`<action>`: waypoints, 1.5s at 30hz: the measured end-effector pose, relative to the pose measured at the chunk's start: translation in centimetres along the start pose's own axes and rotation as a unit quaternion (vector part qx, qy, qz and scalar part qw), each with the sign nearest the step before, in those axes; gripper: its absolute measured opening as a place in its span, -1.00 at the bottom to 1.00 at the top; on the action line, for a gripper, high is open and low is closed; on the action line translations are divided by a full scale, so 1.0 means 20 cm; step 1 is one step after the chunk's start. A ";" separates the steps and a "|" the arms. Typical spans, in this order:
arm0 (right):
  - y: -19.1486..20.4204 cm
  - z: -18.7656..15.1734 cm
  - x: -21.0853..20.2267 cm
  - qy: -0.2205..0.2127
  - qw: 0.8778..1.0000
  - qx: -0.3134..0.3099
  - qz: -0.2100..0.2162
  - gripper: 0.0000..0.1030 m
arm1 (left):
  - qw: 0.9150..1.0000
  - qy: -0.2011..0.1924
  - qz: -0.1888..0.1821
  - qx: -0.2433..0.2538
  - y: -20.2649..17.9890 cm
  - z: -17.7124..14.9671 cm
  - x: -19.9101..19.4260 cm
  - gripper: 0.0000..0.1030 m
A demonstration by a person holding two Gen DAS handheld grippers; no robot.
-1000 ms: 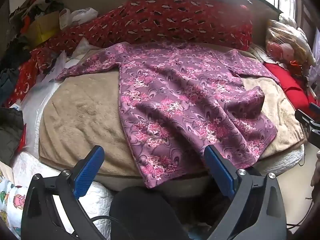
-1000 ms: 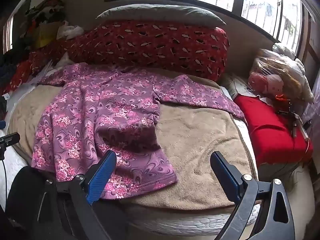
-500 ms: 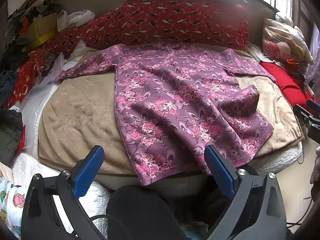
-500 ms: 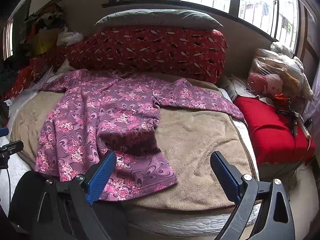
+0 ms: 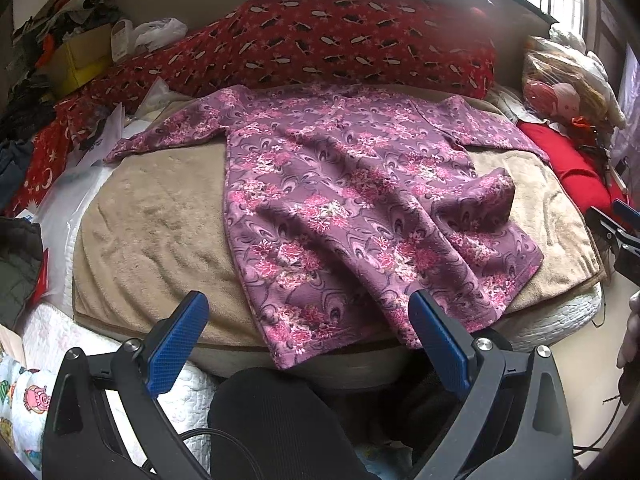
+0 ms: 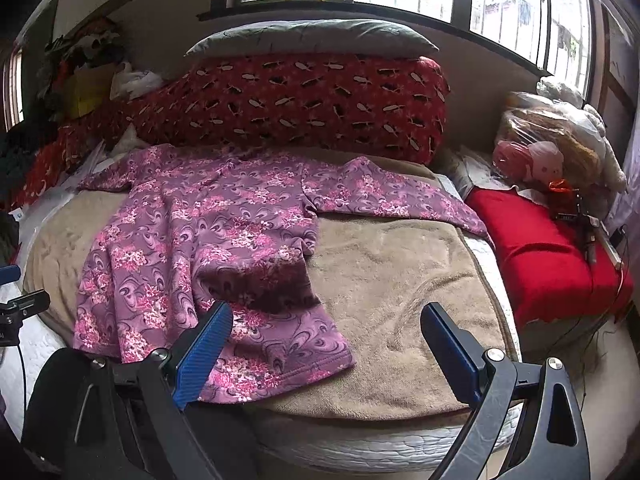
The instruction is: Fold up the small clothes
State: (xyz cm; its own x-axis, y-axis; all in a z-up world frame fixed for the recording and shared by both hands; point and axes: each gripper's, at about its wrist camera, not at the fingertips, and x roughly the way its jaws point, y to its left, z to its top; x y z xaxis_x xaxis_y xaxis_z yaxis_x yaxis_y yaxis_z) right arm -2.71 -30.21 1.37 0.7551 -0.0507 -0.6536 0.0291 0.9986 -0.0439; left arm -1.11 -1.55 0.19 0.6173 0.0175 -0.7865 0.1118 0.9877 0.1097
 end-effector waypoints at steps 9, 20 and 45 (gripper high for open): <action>0.00 0.00 0.05 0.011 1.000 0.004 0.005 0.86 | 0.999 0.046 -0.004 0.000 0.00 0.03 0.05 0.95; -0.01 0.01 0.18 0.034 0.999 0.010 0.013 0.86 | 0.998 0.060 -0.001 -0.013 0.06 0.06 0.18 0.95; -0.03 -0.09 0.29 0.113 0.974 0.006 0.198 -0.90 | 0.969 0.176 -0.102 -0.139 0.40 0.00 0.17 -0.96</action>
State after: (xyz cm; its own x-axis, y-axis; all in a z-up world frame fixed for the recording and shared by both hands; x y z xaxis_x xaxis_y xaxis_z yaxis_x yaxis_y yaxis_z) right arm 0.45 -31.14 -3.74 0.5454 0.3376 -0.7672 -0.2257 0.9406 0.2534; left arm 1.90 6.47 -1.63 0.2947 -0.1785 -0.9388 -0.0407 0.9792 -0.1990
